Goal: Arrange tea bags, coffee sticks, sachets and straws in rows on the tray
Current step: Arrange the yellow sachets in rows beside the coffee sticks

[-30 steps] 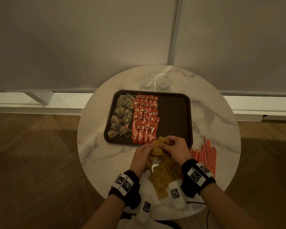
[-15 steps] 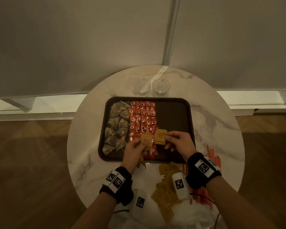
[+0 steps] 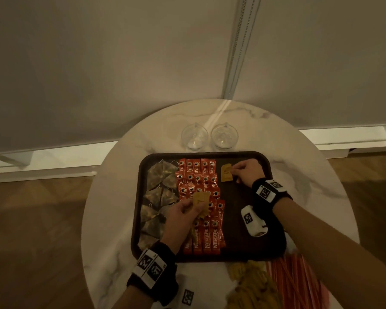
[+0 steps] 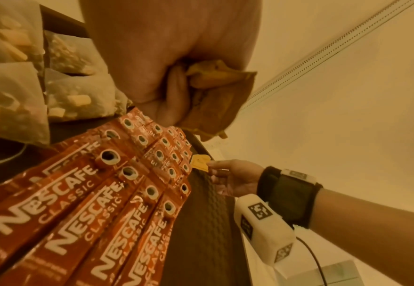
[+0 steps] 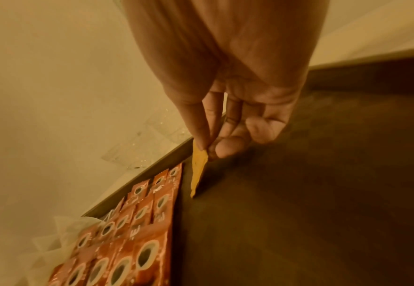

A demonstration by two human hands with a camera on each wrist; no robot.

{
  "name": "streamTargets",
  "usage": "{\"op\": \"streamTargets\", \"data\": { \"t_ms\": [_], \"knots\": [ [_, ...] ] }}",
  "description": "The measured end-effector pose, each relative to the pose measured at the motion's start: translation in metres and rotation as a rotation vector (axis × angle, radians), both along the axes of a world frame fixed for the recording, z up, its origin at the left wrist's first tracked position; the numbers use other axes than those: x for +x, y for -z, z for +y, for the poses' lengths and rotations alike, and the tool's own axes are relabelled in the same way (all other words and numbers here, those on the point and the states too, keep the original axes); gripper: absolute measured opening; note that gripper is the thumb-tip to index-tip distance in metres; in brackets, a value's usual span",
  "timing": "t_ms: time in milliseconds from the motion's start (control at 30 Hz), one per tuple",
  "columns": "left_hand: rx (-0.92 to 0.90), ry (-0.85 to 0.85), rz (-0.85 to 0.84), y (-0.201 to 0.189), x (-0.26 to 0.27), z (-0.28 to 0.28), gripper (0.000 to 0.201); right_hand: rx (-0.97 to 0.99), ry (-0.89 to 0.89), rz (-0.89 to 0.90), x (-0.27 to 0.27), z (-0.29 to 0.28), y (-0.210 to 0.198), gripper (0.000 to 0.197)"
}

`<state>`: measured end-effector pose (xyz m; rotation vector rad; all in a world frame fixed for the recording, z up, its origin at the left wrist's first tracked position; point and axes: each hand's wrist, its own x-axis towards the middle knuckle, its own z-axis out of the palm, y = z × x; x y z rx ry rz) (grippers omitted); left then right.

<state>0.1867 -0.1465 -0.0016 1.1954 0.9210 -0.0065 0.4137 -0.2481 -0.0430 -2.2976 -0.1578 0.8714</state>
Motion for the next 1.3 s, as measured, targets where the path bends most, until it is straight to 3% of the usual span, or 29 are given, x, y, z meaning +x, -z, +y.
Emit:
{"op": "streamTargets", "data": {
  "t_ms": [233, 367, 567, 667, 867, 933, 1000, 1133, 1300],
  "knots": [
    [-0.034, 0.042, -0.021, 0.007, 0.023, 0.016, 0.023, -0.023, -0.009, -0.088, 0.009, 0.021, 0.016, 0.008],
    [-0.047, 0.078, -0.017, 0.006, 0.043, 0.022, 0.028, 0.04, 0.026, -0.109, 0.007, 0.011, 0.002, 0.011],
    [0.472, 0.217, -0.005, 0.014, 0.076, 0.02, 0.012, 0.365, -0.004, 0.071, -0.034, -0.007, -0.039, 0.015],
    [0.663, 0.235, -0.091, 0.011, 0.085, 0.011, 0.01, 0.457, -0.017, 0.123, -0.051, -0.01, -0.043, 0.011],
    [0.798, 0.514, -0.168, 0.011, 0.093, 0.003, 0.024, 0.528, 0.292, 0.25, -0.044, -0.017, -0.027, 0.021],
    [0.759, 0.502, -0.187, 0.009, 0.092, 0.0, 0.025, 0.544, 0.314, 0.271, -0.039, -0.02, -0.022, 0.016],
    [0.66, 0.368, -0.188, 0.007, 0.09, -0.001, 0.025, 0.56, 0.337, 0.284, -0.036, -0.021, -0.019, 0.014],
    [0.327, 0.13, -0.168, 0.006, 0.084, 0.004, 0.028, 0.49, 0.337, 0.235, -0.024, -0.024, -0.013, 0.015],
    [0.182, 0.091, -0.165, 0.011, 0.076, 0.008, 0.034, 0.26, 0.226, 0.066, -0.004, -0.024, -0.001, 0.016]
  ]
}}
